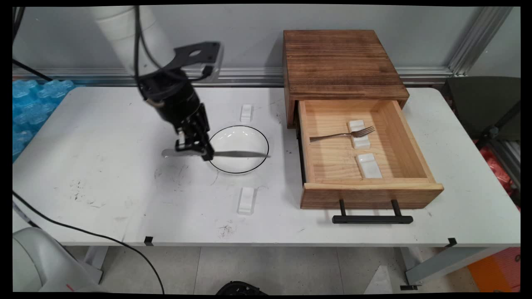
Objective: Place the picked object into the drawer
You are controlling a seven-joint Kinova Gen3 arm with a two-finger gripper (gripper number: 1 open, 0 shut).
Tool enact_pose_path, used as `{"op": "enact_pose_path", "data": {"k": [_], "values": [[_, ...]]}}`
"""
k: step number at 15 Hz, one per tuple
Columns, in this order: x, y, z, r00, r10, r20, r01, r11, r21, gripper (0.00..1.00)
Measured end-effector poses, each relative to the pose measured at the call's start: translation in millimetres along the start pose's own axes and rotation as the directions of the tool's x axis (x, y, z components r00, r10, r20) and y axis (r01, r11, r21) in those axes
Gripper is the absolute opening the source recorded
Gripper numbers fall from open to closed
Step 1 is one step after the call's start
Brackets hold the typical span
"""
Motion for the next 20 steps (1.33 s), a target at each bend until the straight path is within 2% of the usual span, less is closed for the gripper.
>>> {"op": "enact_pose_path", "data": {"k": [3,7,16,20], "values": [[26,0,-10,1.0,-0.026,-0.011,0.026,0.999,0.03,0.0],[75,-2,-11,0.998,-0.046,-0.035,0.049,0.996,0.073,0.0],[163,-7,22,0.996,-0.028,-0.081,0.037,0.993,0.109,0.0],[206,-12,50,0.995,-0.021,-0.102,0.033,0.993,0.117,0.0]]}}
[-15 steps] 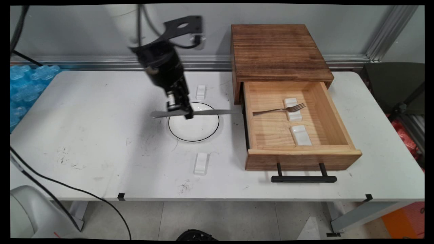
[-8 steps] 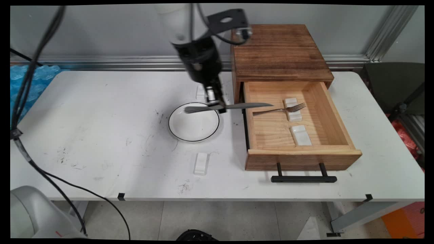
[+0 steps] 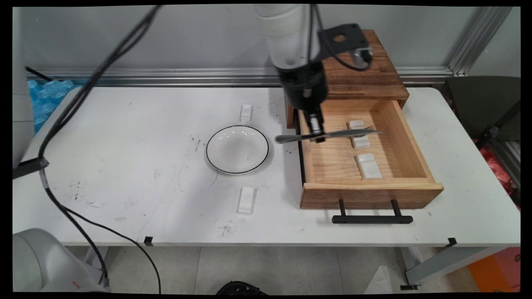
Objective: Place the picked object into the drawer
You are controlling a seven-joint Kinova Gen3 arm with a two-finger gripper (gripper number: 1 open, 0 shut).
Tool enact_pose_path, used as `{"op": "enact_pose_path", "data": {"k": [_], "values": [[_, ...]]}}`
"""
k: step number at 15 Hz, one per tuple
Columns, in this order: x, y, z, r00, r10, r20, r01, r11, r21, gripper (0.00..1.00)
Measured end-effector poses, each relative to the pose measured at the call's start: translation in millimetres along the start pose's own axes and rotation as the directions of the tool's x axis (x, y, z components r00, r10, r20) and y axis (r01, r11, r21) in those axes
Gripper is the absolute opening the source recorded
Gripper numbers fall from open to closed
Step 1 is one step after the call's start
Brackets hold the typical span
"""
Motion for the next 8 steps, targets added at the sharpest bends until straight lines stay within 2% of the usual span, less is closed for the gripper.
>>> {"op": "enact_pose_path", "data": {"k": [5,8], "values": [[43,-3,46,1.0,0.003,-0.013,-0.002,1.0,0.013,0.0],[58,-4,68,1.0,0.008,-0.016,-0.007,1.0,0.018,0.0]]}}
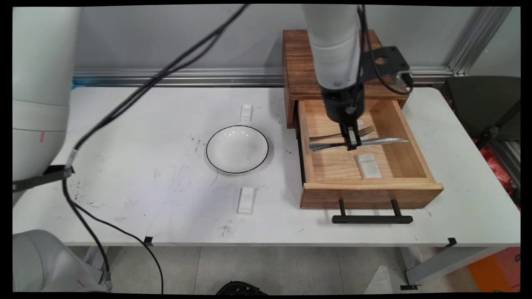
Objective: Place the picked object into the drawer
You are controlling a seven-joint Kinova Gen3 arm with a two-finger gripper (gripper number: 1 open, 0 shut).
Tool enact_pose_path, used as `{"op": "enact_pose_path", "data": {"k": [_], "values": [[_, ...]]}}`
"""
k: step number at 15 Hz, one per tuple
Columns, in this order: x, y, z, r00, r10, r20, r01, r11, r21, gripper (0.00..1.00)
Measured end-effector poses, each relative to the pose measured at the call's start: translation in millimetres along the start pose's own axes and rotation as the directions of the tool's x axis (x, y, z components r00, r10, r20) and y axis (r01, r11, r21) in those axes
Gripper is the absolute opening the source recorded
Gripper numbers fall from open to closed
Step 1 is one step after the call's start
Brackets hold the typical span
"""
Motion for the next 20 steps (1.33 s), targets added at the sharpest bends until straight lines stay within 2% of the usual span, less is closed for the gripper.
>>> {"op": "enact_pose_path", "data": {"k": [8,20], "values": [[25,-4,60,1.0,0.001,0.006,-0.001,1.0,0.01,0.0],[16,-11,102,0.999,-0.023,0.024,0.023,1.0,0.016,0.0]]}}
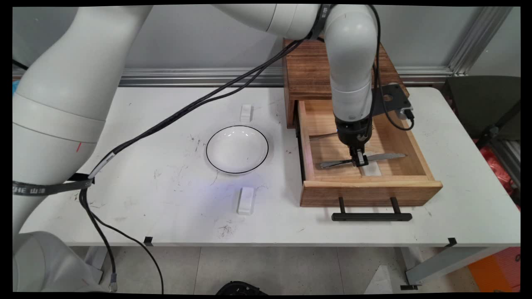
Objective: Place the picked object into the drawer
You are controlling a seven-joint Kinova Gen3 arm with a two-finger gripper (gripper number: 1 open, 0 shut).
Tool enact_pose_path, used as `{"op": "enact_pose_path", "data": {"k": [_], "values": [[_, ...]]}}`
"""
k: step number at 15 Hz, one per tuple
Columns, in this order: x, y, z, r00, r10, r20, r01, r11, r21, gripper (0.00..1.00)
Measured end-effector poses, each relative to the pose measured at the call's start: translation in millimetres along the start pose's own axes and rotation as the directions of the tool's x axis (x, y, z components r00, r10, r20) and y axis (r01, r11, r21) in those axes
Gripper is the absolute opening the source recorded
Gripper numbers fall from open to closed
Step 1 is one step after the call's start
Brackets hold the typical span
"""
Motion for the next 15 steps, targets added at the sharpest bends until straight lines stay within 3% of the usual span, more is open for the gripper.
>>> {"op": "enact_pose_path", "data": {"k": [5,6,15], "values": [[-3,0,11,1.0,-0.013,-0.012,0.013,1.0,-0.006,0.0],[-4,0,12,1.0,-0.015,-0.016,0.015,1.0,-0.006,1.0],[-4,-2,2,0.999,-0.009,-0.048,0.008,1.0,-0.01,1.0]]}}
